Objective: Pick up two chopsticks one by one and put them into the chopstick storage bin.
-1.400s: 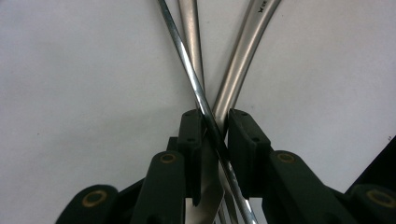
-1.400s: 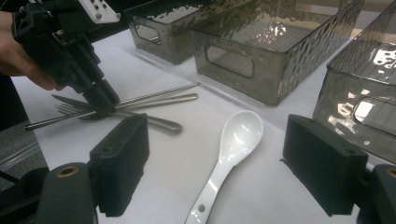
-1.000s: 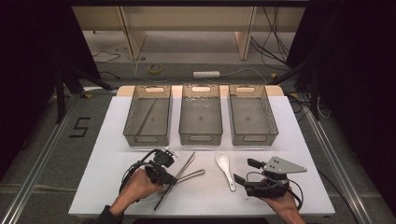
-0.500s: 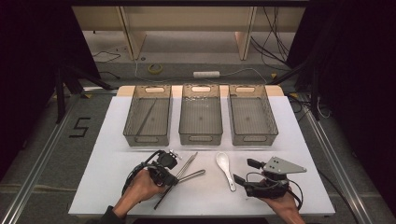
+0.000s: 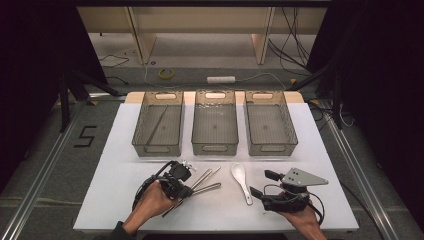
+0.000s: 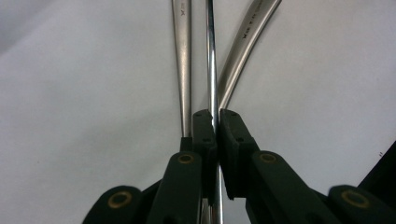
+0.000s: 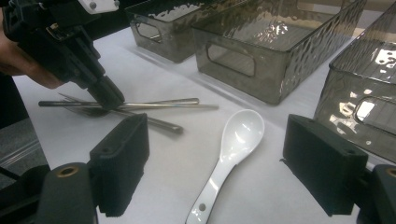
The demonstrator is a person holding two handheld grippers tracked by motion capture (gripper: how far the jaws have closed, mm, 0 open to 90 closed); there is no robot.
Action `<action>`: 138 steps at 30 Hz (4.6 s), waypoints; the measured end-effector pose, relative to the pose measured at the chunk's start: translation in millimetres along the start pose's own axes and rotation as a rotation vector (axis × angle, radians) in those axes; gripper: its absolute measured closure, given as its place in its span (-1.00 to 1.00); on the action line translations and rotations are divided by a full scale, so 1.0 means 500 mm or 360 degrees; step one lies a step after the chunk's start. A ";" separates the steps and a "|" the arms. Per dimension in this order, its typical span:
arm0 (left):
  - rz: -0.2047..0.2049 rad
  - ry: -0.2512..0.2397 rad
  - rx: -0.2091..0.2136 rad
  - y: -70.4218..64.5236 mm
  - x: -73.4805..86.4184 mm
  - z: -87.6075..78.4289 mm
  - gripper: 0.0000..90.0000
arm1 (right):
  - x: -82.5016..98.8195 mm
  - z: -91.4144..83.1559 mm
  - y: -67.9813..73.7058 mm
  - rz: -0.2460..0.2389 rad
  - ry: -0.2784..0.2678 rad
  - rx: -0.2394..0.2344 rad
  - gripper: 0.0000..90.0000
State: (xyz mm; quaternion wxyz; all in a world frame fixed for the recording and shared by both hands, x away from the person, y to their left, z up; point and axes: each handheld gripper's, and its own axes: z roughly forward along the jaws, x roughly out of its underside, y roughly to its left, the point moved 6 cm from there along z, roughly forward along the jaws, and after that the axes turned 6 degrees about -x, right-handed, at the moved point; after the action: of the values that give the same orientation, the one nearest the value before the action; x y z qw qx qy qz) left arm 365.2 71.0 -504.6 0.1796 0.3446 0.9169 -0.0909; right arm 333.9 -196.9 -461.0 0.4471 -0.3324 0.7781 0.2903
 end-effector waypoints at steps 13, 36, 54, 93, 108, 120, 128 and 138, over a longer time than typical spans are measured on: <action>-0.0040 -0.0183 0.0025 0.024 -0.019 -0.049 0.89 | 0.000 0.000 -0.001 0.0002 -0.0002 -0.0002 -0.47; -0.0159 -0.0475 -0.0079 0.126 -0.062 -0.159 0.89 | 0.000 0.000 -0.001 0.0007 -0.0006 0.0001 -0.47; -0.0380 -0.0655 -0.0254 0.267 -0.115 -0.176 0.89 | 0.000 -0.001 -0.002 0.0013 -0.0010 0.0001 -0.47; -0.0560 -0.0645 -0.0504 0.450 -0.184 -0.100 0.88 | 0.001 0.002 -0.001 0.0012 -0.0003 -0.0022 -0.47; -0.0548 -0.0606 -0.0510 0.449 -0.173 -0.055 0.88 | 0.001 0.002 0.000 0.0013 -0.0004 -0.0024 -0.47; -0.0582 -0.0553 -0.0485 0.445 -0.163 -0.035 0.57 | 0.002 0.003 0.001 0.0013 0.0003 -0.0023 -0.47; -0.0605 -0.0608 -0.0344 0.411 -0.155 -0.068 0.00 | 0.002 0.002 0.000 0.0015 0.0002 -0.0019 -0.47; -0.0586 -0.0761 -0.0247 0.357 -0.123 -0.116 -0.38 | 0.004 0.005 -0.003 0.0016 0.0042 0.0008 -0.47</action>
State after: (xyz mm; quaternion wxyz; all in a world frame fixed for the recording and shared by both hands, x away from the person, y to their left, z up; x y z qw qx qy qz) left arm 511.3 184.0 -434.7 0.3964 0.1269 0.8999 -0.1300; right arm 335.7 -196.2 -463.9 0.4360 -0.3311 0.7864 0.2861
